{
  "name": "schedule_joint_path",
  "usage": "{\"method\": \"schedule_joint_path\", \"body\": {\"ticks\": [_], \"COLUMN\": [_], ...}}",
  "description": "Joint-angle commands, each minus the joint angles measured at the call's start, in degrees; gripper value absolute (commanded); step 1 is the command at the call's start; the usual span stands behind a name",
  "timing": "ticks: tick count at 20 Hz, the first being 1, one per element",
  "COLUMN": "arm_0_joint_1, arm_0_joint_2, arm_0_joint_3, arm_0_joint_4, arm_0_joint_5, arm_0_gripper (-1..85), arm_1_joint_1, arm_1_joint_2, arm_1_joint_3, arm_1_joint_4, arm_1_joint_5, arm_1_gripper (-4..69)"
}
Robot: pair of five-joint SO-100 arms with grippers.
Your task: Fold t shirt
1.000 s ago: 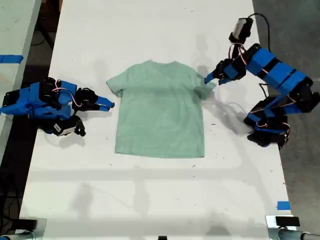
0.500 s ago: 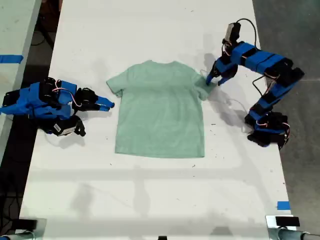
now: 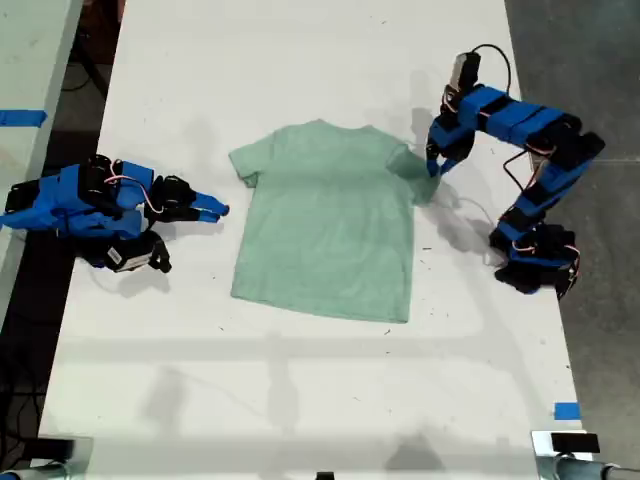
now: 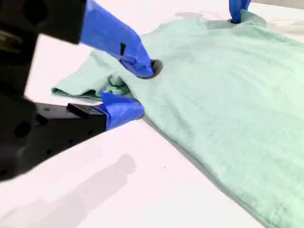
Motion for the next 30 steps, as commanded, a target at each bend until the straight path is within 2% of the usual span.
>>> {"method": "schedule_joint_path", "body": {"ticks": [1, 3, 5, 13, 15, 17, 18, 21, 22, 23, 24, 30], "arm_0_joint_1": [0.4, 0.4, 0.4, 0.4, 0.4, 0.4, 0.4, 0.4, 0.4, 0.4, 0.4, 0.4], "arm_0_joint_2": [0.4, 0.4, 0.4, 0.4, 0.4, 0.4, 0.4, 0.4, 0.4, 0.4, 0.4, 0.4], "arm_0_joint_3": [0.4, 0.4, 0.4, 0.4, 0.4, 0.4, 0.4, 0.4, 0.4, 0.4, 0.4, 0.4], "arm_0_joint_4": [-0.1, -0.1, -0.1, -0.1, -0.1, -0.1, -0.1, -0.1, -0.1, -0.1, -0.1, -0.1], "arm_0_joint_5": [0.4, 0.4, 0.4, 0.4, 0.4, 0.4, 0.4, 0.4, 0.4, 0.4, 0.4, 0.4], "arm_0_gripper": [10.3, 10.3, 10.3, 10.3, 10.3, 10.3, 10.3, 10.3, 10.3, 10.3, 10.3, 10.4], "arm_1_joint_1": [-8.4, -15.6, -21.4, -34.8, -36.7, -36.4, -35.4, -32.1, -31.3, -31.0, -31.5, -41.2], "arm_1_joint_2": [4.7, 4.0, 1.5, -14.2, -17.2, -16.8, -14.8, -1.7, 4.3, 11.2, 19.3, 79.8], "arm_1_joint_3": [-14.9, -23.9, -29.2, -31.0, -32.5, -36.3, -38.0, -35.2, -32.1, -27.3, -20.2, 41.6], "arm_1_joint_4": [5.7, 6.6, 4.6, -11.3, -12.8, -7.8, -3.8, 4.3, 7.2, 9.1, 9.4, -4.4], "arm_1_joint_5": [1.1, 2.4, 3.1, 4.8, 3.0, 2.0, 2.4, 4.3, 6.2, 7.4, 9.1, 16.3], "arm_1_gripper": [1.6, 1.6, 1.6, 2.5, 26.3, 28.6, 27.9, 17.1, 15.7, 5.4, -0.2, 0.1]}}
